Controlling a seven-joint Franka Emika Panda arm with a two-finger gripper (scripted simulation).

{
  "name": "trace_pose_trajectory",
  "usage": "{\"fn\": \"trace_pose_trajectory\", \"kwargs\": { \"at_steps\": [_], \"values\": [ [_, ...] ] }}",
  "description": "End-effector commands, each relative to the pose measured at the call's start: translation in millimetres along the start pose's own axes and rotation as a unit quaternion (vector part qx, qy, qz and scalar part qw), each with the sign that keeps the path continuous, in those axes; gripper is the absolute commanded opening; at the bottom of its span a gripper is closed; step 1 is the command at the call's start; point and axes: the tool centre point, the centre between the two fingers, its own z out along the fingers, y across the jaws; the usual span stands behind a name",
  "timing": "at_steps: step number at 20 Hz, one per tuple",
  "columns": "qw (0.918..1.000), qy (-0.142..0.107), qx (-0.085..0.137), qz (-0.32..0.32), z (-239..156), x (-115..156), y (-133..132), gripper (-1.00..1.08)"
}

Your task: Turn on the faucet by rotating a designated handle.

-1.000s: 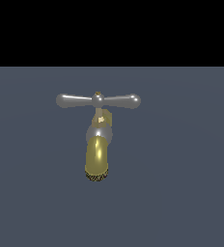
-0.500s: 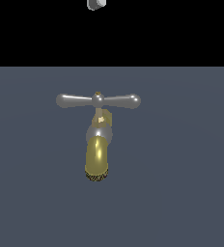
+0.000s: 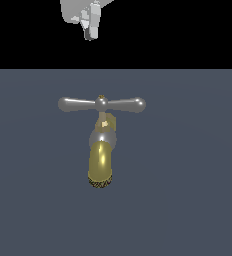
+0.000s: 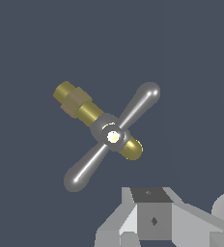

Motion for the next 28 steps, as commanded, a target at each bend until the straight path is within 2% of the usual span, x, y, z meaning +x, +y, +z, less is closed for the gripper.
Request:
{"fn": "trace_pose_trajectory", "kwargs": {
  "at_steps": [1, 7, 13, 28],
  "values": [
    [0.9996, 0.0, 0.001, 0.027, 10, 0, -12, -1.0],
    [0.996, 0.0, 0.004, 0.09, 36, 0, -38, -1.0],
    [0.9883, -0.001, 0.007, 0.152, 64, -3, -64, -1.0],
    [0.9564, -0.007, 0.013, 0.292, 132, -17, -114, -1.0]
  ]
}}
